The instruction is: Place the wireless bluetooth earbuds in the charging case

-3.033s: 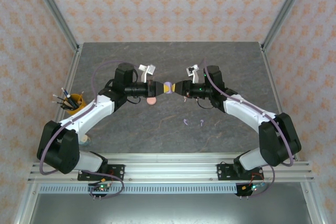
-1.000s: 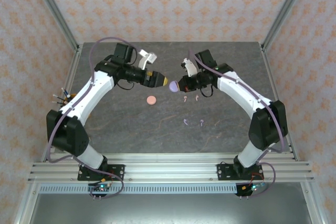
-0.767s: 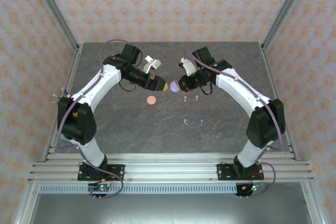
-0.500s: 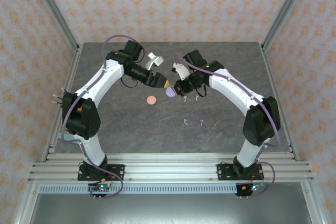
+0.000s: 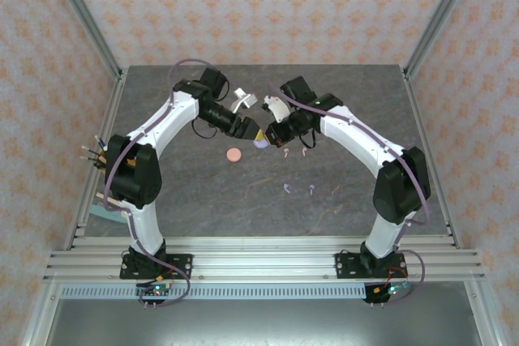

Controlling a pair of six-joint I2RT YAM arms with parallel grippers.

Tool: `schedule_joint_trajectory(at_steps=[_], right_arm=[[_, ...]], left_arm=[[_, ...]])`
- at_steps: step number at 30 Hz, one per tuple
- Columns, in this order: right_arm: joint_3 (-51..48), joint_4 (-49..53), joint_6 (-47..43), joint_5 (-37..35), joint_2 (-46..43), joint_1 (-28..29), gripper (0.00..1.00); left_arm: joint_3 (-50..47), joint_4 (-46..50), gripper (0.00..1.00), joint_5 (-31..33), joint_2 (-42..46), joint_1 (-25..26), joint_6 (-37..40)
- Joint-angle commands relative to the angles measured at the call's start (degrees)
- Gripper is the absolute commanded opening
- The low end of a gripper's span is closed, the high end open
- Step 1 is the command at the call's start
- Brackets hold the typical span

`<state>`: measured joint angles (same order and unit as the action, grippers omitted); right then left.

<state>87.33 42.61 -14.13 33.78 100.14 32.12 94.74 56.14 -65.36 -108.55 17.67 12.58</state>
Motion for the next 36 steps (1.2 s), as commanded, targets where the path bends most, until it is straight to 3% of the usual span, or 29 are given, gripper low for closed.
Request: schedule_joint_trajectory(at_steps=[1,23,36], right_arm=[[-1.33,-3.89,0.63,-0.58,-1.61,0.40,0.00],[-3.55,-6.29,1.47,-0.12,-3.33,0.31,0.00],[-6.88,-8.81,3.40,-0.91,-5.39,-0.30,0.00]], left_arm=[[1.90,2.54,0.67,0.98,-0.52,0.88,2.00],[4.40,6.83,0.47,0.26,-5.00,1.84,5.28],[2.12,1.02,0.49,-0.69,-3.47,1.02,1.05]])
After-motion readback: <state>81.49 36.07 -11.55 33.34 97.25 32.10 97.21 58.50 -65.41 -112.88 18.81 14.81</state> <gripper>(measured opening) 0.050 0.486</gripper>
